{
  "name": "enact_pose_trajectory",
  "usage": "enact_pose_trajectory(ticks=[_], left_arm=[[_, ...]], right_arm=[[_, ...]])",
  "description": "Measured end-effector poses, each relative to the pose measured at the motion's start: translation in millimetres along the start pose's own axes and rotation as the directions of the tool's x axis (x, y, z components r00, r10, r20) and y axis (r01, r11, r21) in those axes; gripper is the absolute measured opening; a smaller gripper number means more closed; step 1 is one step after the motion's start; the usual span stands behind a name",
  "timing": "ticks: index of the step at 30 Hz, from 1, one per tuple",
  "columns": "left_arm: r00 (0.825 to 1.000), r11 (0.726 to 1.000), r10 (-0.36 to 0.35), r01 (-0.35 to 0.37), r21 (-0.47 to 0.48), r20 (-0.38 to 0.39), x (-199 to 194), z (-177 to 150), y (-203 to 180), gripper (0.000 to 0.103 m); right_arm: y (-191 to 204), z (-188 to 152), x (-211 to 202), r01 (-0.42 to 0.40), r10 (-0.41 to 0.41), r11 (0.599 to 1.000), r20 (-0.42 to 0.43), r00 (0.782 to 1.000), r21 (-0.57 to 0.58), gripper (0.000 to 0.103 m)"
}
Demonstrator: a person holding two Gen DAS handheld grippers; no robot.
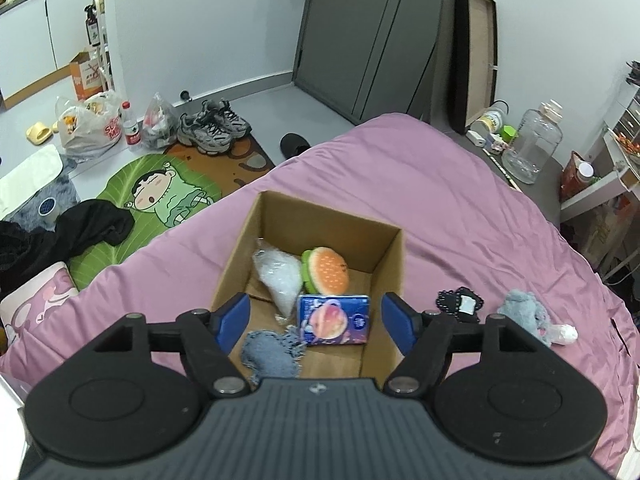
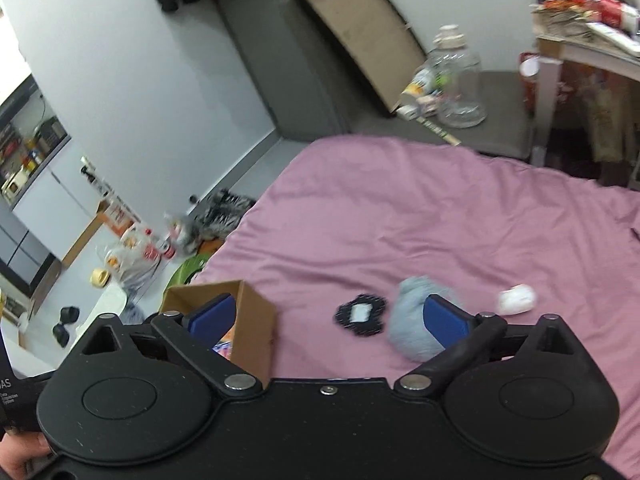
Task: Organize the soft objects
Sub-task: 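Move the left tool to the black patch while the right approaches the cotton ball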
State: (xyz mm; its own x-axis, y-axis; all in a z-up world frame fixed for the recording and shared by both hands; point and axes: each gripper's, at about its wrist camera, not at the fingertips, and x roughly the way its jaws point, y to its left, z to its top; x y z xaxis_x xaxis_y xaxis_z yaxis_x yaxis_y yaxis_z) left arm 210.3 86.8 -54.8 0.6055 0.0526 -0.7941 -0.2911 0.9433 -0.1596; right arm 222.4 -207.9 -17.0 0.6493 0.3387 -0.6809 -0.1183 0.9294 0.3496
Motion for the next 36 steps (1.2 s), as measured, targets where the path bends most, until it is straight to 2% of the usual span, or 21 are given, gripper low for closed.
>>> enact_pose_trajectory(ticks=[18,23,26,36], left_arm=[[1.0,0.997,-0.003,0.003,0.08,0.002,7.6,-18.3,-85.3,0.072],[1.0,0.996,0.003,-0.003,0.087,-0.005,18.8,-21.2,-105.6,0.072],[1.0,0.994,0.01,-0.008,0.105,-0.014,27.0,-22.4,-117.0,0.072],[0.998,0.991,0.032,-0.025,0.13,-0.053,60.6,-27.2,-147.4,0.072]], right_arm=[[-94.1,-4.7,-7.3,0.013,-0.015,0.989,0.014,1.0,0.15,0.102],[-119.7,-7.7,4.5,0.051,-0.05,0.981,-0.009,0.999,0.188,0.102],[-135.6,-8.9,15.1,0.038,-0.032,0.973,-0.028,0.999,0.227,0.102],[-171.8,-10.6,58.9,0.084,-0.054,0.952,-0.111,0.992,0.294,0.102]])
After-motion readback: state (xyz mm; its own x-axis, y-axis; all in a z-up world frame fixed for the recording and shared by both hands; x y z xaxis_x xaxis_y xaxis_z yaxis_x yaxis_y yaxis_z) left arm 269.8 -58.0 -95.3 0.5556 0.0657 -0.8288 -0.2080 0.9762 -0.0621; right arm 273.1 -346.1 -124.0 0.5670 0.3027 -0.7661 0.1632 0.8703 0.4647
